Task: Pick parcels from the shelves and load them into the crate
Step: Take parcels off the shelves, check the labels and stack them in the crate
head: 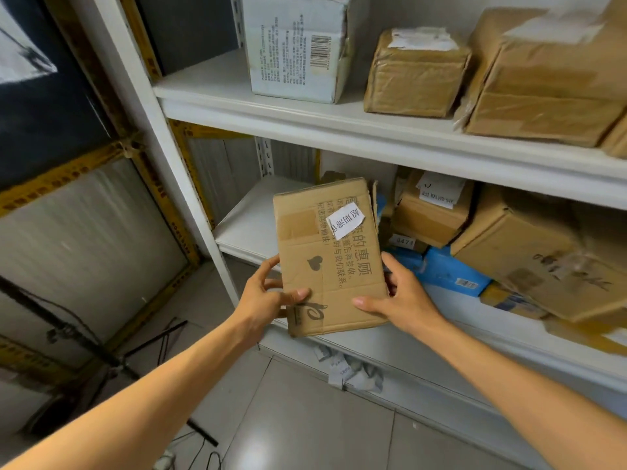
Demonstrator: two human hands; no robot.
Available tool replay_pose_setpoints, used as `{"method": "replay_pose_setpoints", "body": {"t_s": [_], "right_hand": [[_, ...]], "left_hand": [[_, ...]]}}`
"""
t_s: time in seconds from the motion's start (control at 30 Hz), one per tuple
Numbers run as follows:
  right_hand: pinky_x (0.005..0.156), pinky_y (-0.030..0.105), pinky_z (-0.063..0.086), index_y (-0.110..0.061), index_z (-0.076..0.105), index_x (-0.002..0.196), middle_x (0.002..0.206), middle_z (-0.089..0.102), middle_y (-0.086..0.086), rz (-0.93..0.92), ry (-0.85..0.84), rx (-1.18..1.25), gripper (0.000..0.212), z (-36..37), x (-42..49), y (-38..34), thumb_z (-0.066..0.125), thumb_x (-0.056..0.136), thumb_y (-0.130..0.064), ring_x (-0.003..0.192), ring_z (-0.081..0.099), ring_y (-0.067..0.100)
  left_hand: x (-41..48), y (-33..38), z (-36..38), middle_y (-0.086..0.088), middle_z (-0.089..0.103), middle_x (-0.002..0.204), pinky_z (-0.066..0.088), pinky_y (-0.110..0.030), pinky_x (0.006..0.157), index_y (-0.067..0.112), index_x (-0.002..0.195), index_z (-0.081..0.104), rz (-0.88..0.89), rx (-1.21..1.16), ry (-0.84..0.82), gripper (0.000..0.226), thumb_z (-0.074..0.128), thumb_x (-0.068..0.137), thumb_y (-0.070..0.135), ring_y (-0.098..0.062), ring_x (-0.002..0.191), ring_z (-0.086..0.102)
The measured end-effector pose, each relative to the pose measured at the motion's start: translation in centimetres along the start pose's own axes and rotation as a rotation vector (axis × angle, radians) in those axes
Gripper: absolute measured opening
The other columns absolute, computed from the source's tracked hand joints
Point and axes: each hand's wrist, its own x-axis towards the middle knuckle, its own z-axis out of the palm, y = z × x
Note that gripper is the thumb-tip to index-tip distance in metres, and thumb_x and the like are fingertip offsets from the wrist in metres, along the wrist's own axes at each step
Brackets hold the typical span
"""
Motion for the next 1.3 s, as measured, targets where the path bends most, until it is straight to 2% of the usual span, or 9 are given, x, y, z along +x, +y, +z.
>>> {"method": "replay_pose_setpoints", "body": {"t_s": [0.17, 0.37, 0.57, 0.83, 0.97, 1.03, 1.1, 1.2, 1.3], "right_hand": [[0.098, 0.038, 0.050, -0.049, 0.053, 0.111, 0.112, 0.068, -0.017, 0.087, -0.012, 0.009, 0.060, -0.9, -4.2, 2.3, 0.084, 0.070, -0.017, 0.109, 0.061, 0.004], [0.098, 0.044, 0.051, -0.045, 0.047, 0.126, 0.119, 0.066, -0.011, 0.207, 0.079, 0.060, 0.072, -1.5, -9.3, 6.0, 0.084, 0.072, -0.016, 0.113, 0.060, 0.013], [0.091, 0.040, 0.055, -0.050, 0.038, 0.128, 0.119, 0.065, -0.007, 0.366, 0.255, 0.128, 0.079, -3.1, -16.8, 10.4, 0.082, 0.074, -0.013, 0.110, 0.061, 0.017], [0.090, 0.037, 0.055, -0.039, 0.042, 0.139, 0.120, 0.065, -0.006, 0.493, 0.608, 0.271, 0.084, -6.5, -30.1, 16.3, 0.084, 0.072, -0.013, 0.111, 0.060, 0.015], [0.076, 0.017, 0.054, -0.042, 0.042, 0.136, 0.116, 0.065, -0.013, 0.526, 0.875, 0.306, 0.081, -8.4, -37.5, 18.4, 0.083, 0.073, -0.010, 0.108, 0.061, 0.006], [0.070, 0.013, 0.052, -0.036, 0.039, 0.141, 0.115, 0.062, -0.016, 0.558, 1.008, 0.295, 0.083, -9.2, -41.1, 19.0, 0.082, 0.074, -0.012, 0.103, 0.060, 0.001], [0.066, 0.012, 0.052, -0.031, 0.036, 0.144, 0.113, 0.061, -0.019, 0.585, 1.143, 0.288, 0.085, -9.9, -45.0, 19.3, 0.081, 0.075, -0.013, 0.097, 0.060, -0.005], [0.079, 0.023, 0.055, -0.031, 0.042, 0.137, 0.116, 0.062, -0.015, 0.623, 1.346, 0.309, 0.075, -10.1, -51.4, 19.3, 0.081, 0.075, -0.015, 0.106, 0.061, 0.006], [0.086, 0.038, 0.058, -0.030, 0.043, 0.137, 0.117, 0.063, -0.007, 0.672, 1.482, 0.357, 0.081, -8.7, -57.8, 18.7, 0.083, 0.071, -0.009, 0.107, 0.061, 0.015]], "left_hand": [[-2.1, -3.3, 1.7, -0.014, 0.059, 0.119, 0.056, -0.049, 0.085, 0.027, 0.140, 0.041, -0.044, 0.005, -0.061, 0.076, 0.076, 0.077, 0.001, -0.032, 0.100, 0.067], [-2.7, -5.9, 4.7, -0.016, 0.058, 0.120, 0.057, -0.036, 0.070, 0.029, 0.140, 0.043, -0.103, 0.055, -0.183, 0.079, 0.078, 0.075, 0.001, -0.030, 0.101, 0.065], [-3.4, -8.9, 10.8, -0.013, 0.056, 0.121, 0.057, -0.042, 0.080, 0.029, 0.143, 0.040, -0.174, 0.174, -0.352, 0.084, 0.078, 0.074, 0.000, -0.029, 0.107, 0.061], [-7.3, -13.0, 23.1, -0.013, 0.056, 0.115, 0.058, -0.032, 0.064, 0.033, 0.138, 0.045, -0.175, 0.359, -0.699, 0.080, 0.079, 0.073, -0.001, -0.028, 0.099, 0.063], [-10.9, -14.5, 31.5, -0.009, 0.058, 0.113, 0.060, -0.038, 0.075, 0.033, 0.142, 0.043, -0.101, 0.451, -0.898, 0.082, 0.079, 0.075, 0.001, -0.026, 0.101, 0.064], [-13.5, -15.2, 35.8, -0.008, 0.059, 0.115, 0.060, -0.030, 0.072, 0.033, 0.145, 0.041, -0.051, 0.479, -1.001, 0.084, 0.077, 0.077, 0.000, -0.017, 0.096, 0.064], [-16.3, -16.2, 39.8, -0.009, 0.059, 0.120, 0.059, -0.033, 0.080, 0.032, 0.146, 0.040, 0.008, 0.517, -1.111, 0.084, 0.077, 0.077, -0.001, -0.014, 0.098, 0.063], [-21.3, -18.1, 44.7, -0.004, 0.058, 0.125, 0.055, -0.042, 0.092, 0.033, 0.146, 0.038, 0.056, 0.592, -1.283, 0.086, 0.075, 0.078, -0.003, -0.014, 0.105, 0.061], [-26.7, -20.4, 48.4, -0.002, 0.060, 0.121, 0.056, -0.029, 0.083, 0.032, 0.147, 0.037, 0.089, 0.647, -1.473, 0.085, 0.075, 0.078, -0.001, -0.009, 0.103, 0.060]]}}
